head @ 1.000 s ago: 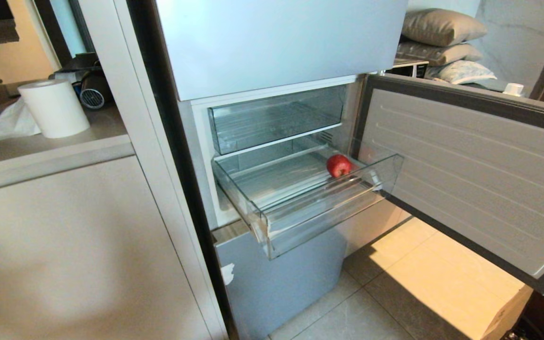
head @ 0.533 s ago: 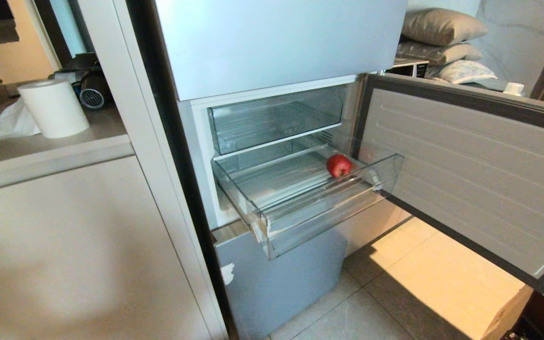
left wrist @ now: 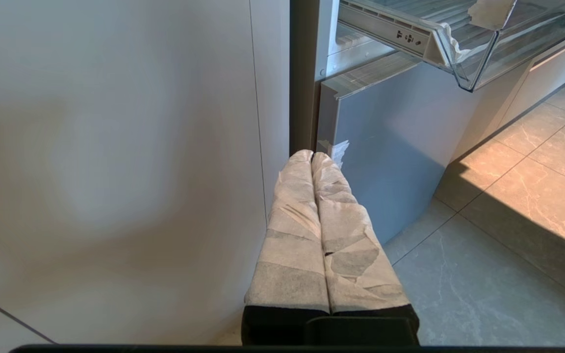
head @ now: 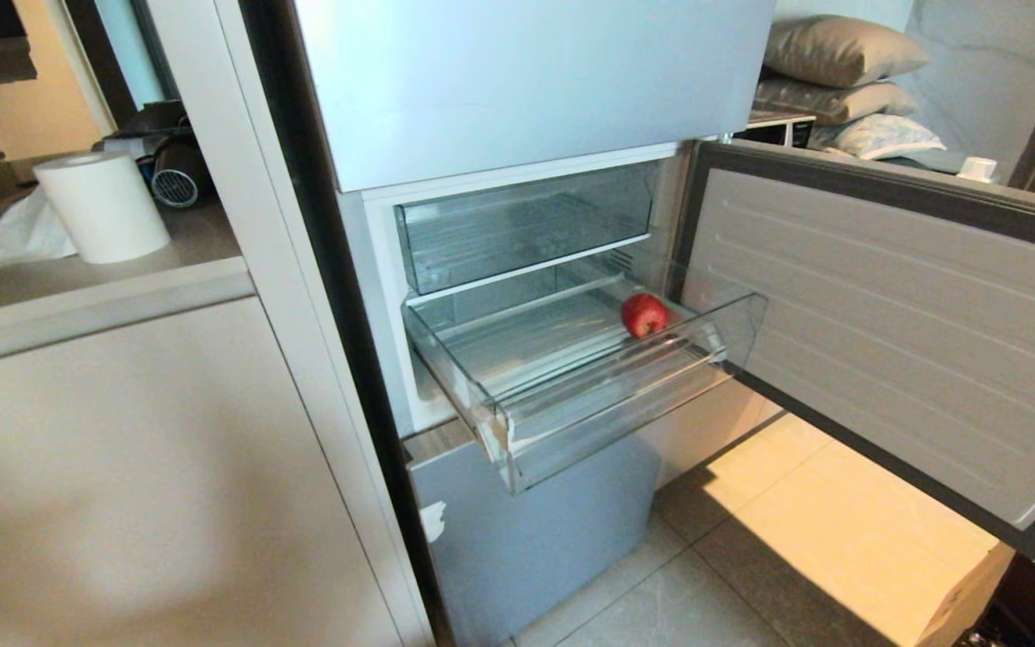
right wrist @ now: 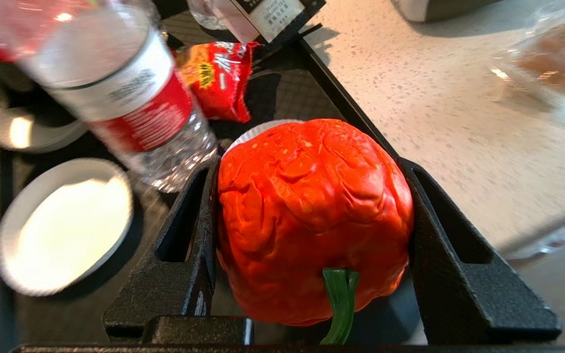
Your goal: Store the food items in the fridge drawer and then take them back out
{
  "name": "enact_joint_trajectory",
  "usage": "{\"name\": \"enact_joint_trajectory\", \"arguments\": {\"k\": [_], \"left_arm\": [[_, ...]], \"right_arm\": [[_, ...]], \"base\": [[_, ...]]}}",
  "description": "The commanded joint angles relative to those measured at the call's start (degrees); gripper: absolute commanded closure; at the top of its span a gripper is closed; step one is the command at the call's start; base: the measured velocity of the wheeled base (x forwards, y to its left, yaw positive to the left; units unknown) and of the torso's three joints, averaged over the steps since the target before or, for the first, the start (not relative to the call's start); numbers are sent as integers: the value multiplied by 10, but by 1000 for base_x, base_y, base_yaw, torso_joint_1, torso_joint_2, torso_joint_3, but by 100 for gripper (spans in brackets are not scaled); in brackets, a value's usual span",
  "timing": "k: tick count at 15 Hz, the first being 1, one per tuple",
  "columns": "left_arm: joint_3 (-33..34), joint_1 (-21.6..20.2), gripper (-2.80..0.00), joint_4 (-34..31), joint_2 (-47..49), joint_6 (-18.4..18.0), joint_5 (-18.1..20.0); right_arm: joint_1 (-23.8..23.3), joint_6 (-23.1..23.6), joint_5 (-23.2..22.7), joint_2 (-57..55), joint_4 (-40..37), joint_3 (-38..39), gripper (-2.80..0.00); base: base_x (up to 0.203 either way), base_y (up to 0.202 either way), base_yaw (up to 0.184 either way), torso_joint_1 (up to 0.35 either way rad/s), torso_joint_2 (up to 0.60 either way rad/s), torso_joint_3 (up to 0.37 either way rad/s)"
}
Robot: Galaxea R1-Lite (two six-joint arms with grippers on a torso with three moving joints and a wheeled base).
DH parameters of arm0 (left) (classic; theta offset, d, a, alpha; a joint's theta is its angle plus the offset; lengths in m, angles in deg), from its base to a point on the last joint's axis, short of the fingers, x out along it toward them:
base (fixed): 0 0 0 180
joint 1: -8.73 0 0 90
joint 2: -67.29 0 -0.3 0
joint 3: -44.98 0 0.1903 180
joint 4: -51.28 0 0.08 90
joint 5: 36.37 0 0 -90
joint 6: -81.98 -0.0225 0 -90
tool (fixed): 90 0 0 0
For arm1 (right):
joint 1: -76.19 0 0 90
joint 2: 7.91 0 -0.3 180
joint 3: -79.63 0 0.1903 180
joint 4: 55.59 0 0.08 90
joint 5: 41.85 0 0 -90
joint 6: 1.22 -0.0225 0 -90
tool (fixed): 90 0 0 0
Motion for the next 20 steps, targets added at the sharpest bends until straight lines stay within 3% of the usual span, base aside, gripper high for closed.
{"name": "enact_joint_trajectory", "arguments": {"k": [1, 4, 9, 10, 17, 20], "left_arm": [[0, 0, 0, 0, 1, 0, 0], [0, 0, 0, 0, 1, 0, 0], [0, 0, 0, 0, 1, 0, 0], [0, 0, 0, 0, 1, 0, 0], [0, 0, 0, 0, 1, 0, 0], [0, 0, 0, 0, 1, 0, 0]], "right_arm": [[-3, -3, -4, -64, 6, -40, 0], [-3, -17, -38, -99, 8, -78, 0], [-8, -17, -39, -117, 30, -96, 0], [-8, -17, -39, -117, 30, -98, -280], [-8, -20, -39, -128, 29, -112, -280], [-14, -26, -39, -81, 27, -107, -280]], "base": [[0, 0, 0, 0, 0, 0], [0, 0, 0, 0, 0, 0], [0, 0, 0, 0, 0, 0], [0, 0, 0, 0, 0, 0], [0, 0, 0, 0, 0, 0], [0, 0, 0, 0, 0, 0]]}}
